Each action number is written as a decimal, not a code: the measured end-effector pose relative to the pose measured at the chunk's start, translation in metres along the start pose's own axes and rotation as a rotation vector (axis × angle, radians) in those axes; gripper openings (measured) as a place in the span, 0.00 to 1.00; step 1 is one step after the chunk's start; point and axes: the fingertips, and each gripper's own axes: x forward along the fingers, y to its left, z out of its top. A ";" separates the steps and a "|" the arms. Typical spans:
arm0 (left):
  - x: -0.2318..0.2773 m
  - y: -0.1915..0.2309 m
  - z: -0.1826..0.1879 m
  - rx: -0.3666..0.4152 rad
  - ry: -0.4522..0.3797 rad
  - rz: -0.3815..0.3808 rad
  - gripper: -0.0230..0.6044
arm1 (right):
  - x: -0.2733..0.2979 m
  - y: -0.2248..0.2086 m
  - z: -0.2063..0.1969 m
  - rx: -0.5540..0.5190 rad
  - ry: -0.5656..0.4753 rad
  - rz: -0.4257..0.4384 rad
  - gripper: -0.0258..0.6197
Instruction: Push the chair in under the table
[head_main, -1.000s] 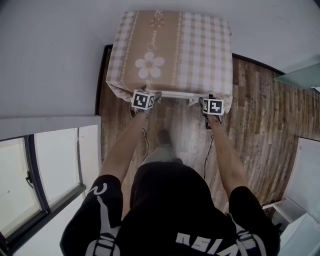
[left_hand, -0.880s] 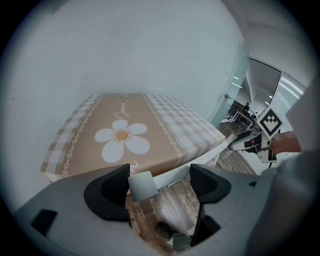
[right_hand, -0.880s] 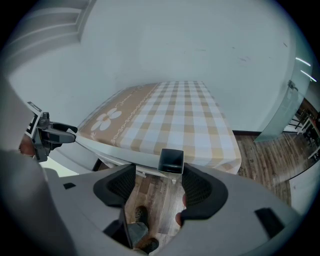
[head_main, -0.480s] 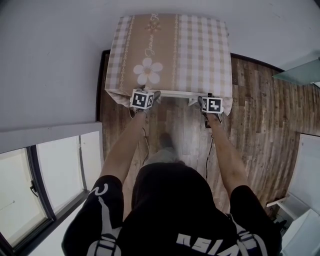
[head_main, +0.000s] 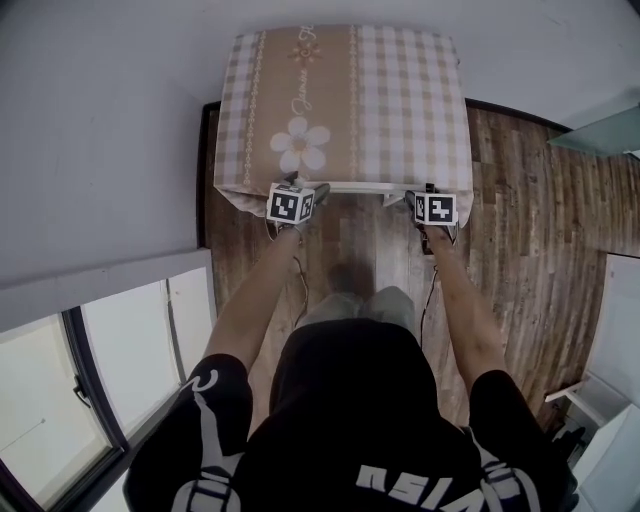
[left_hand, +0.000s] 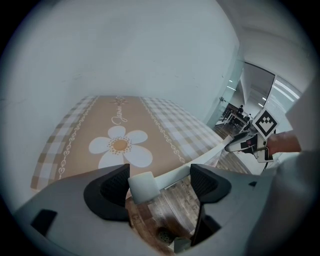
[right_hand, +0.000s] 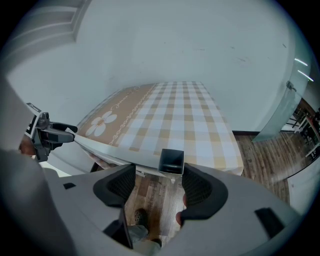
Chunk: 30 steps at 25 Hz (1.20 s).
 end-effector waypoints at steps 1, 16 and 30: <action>0.000 0.001 0.001 0.000 0.000 -0.001 0.65 | 0.001 0.000 0.002 -0.002 -0.001 0.000 0.51; -0.004 -0.002 0.001 0.043 0.012 0.061 0.65 | 0.000 0.000 0.000 -0.024 0.019 0.025 0.51; -0.018 -0.004 0.001 0.051 -0.012 0.183 0.64 | -0.011 0.001 0.002 -0.053 -0.010 0.031 0.50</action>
